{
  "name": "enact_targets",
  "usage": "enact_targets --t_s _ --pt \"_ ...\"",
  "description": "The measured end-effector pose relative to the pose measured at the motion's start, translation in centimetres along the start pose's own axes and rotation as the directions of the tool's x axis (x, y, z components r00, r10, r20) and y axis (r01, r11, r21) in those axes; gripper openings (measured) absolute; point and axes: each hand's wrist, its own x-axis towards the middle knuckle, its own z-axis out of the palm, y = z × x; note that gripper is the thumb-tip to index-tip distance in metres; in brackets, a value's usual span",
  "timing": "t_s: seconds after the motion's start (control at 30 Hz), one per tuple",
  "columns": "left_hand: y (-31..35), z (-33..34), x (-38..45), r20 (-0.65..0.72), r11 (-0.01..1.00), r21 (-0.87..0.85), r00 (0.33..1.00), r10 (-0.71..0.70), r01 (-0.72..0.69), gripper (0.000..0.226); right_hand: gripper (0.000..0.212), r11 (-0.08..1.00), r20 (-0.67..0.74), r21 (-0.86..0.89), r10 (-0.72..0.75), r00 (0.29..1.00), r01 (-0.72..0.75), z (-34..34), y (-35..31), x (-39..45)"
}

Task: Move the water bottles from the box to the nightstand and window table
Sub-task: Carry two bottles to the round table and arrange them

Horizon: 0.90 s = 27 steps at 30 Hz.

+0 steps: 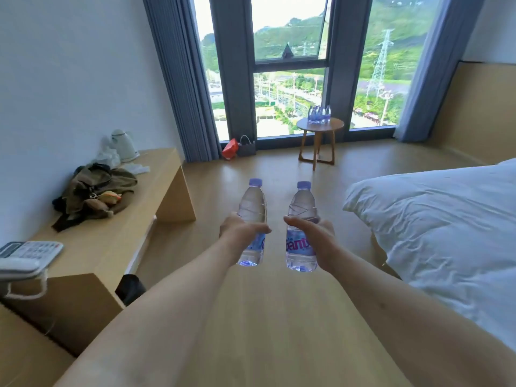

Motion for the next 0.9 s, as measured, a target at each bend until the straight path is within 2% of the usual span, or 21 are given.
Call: enact_targets --t_s 0.2,0.4,0.5,0.63,0.9 --pt "2.7 6.3 10.9 0.111 0.999 0.018 0.993 0.044 -0.046 0.056 0.043 1.0 -0.164 -0.025 -0.02 0.986 0.016 -1.8 -1.4 9.8" --pt "6.2 10.1 23.0 0.205 0.998 0.031 0.978 0.047 -0.054 0.052 0.041 1.0 -0.227 -0.025 -0.015 0.974 0.009 -0.6 -4.0 21.0" --pt "8.4 11.5 28.9 0.246 0.996 0.064 0.968 0.046 -0.064 0.054 0.039 0.997 -0.25 -0.068 -0.048 0.967 0.032 0.1 -6.0 26.4" --pt "11.1 13.5 36.1 0.285 0.996 0.065 0.957 0.043 -0.064 0.068 0.037 0.994 -0.284 -0.095 -0.074 0.956 0.049 0.4 -7.5 32.9" --pt "13.9 19.4 48.0 0.316 0.997 0.069 0.949 0.012 -0.036 0.067 0.041 0.998 -0.318 -0.069 -0.019 0.948 -0.003 -1.3 -7.9 46.1"
